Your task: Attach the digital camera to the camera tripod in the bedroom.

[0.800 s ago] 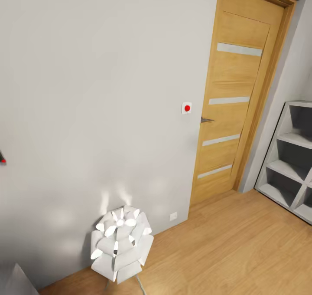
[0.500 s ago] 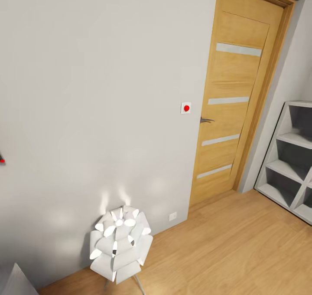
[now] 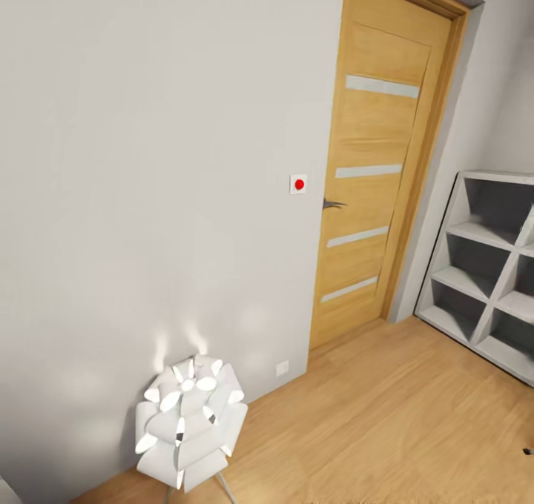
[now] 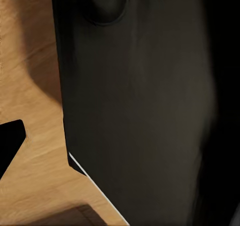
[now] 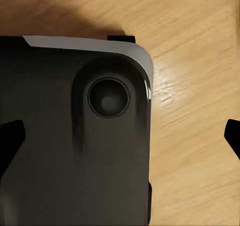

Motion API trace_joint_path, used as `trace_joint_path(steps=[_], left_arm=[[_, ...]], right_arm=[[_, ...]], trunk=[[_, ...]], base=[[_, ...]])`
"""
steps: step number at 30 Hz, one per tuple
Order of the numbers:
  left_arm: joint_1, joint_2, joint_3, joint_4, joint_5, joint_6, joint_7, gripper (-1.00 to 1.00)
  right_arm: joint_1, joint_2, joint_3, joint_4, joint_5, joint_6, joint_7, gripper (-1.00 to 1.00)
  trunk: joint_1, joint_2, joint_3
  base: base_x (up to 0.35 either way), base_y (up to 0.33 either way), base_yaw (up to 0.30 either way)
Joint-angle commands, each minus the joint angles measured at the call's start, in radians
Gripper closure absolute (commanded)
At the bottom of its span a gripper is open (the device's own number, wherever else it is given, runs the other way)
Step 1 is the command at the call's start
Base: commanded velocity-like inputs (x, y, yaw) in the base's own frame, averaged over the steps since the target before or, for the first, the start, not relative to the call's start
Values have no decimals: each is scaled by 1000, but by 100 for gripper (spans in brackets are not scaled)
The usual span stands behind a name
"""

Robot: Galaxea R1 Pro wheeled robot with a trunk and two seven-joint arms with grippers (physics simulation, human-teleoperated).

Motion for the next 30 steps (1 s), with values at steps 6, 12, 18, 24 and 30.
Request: trace_joint_path(steps=[6,12,18,24,30], left_arm=[[1,7,0,-3,2,1,1,-100],[1,38,5,-3,5,0,1,-100],[1,70,6,-3,6,0,1,-100],[1,72,6,-3,6,0,1,-100],[1,71,8,-3,6,0,1,-100]], right_arm=[[0,0,-7,-1,0,-36,3,-100],[0,0,-38,-1,0,-69,4,-100],[0,0,-86,-1,0,-104,4,-100],[0,0,-87,-1,0,-104,4,-100],[0,0,-87,-1,0,-104,4,-100]], trunk=[[0,0,-1],[0,0,-1],[0,0,-1],[0,0,-1],[0,0,-1]], base=[[0,0,-299],[0,0,-300],[0,0,-300],[0,0,-300],[0,0,-300]])
